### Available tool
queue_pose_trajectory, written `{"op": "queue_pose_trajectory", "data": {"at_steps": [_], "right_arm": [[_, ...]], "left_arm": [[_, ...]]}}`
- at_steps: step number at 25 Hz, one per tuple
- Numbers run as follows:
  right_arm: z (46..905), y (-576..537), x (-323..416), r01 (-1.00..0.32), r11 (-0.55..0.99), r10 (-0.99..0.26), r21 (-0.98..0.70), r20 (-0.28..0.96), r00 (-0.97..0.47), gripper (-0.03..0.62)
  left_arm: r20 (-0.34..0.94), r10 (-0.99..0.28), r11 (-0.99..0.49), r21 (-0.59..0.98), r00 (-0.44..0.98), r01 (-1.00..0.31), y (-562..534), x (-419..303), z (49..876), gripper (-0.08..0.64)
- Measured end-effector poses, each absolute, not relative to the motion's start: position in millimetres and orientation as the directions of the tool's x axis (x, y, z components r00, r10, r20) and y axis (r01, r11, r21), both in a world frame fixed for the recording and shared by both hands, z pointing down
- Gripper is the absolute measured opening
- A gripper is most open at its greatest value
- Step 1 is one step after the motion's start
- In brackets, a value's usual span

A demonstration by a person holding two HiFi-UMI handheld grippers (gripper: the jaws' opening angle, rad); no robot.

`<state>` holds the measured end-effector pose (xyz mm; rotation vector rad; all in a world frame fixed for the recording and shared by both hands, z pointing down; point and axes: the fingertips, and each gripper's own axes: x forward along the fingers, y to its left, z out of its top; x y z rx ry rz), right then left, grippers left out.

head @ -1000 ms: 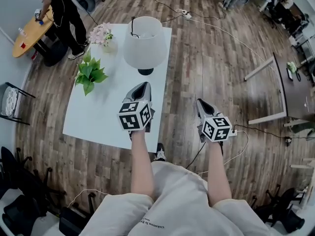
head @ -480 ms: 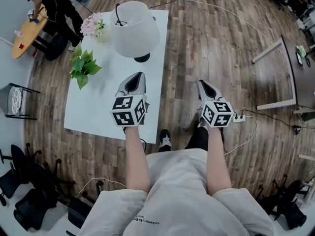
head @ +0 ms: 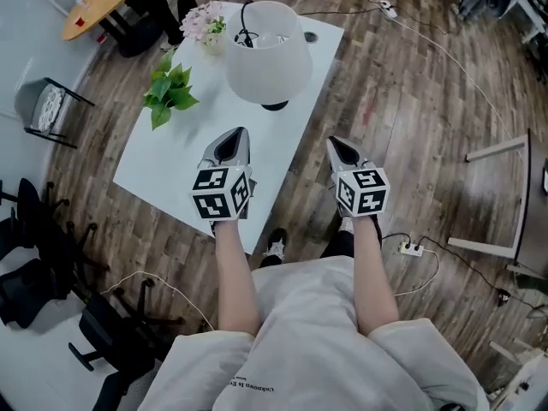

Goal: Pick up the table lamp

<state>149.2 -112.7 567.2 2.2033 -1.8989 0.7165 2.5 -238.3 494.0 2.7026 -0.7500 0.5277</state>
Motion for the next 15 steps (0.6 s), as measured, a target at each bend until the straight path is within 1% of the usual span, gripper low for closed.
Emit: {"op": "queue_pose_trajectory", "data": {"at_steps": [6, 12, 15], "right_arm": [[560.7, -135.9, 192.4, -0.971, -0.065, -0.910, -0.229, 0.412, -0.036, 0.025], [556.1, -140.7, 244.2, -0.973, 0.028, -0.916, -0.230, 0.383, -0.117, 0.025], [557.8, -142.6, 257.5, -0.966, 0.100, -0.904, -0.239, 0.383, -0.189, 0.025]], "left_arm": [[0.425, -0.542, -0.751, 0.141, 0.725, -0.645, -232.9, 23.9, 486.4, 0.000], [0.410, -0.610, -0.691, 0.142, 0.677, -0.709, -210.3, 67.3, 486.3, 0.000], [0.420, -0.641, -0.661, 0.122, 0.642, -0.740, -201.1, 85.8, 490.9, 0.000]]}}
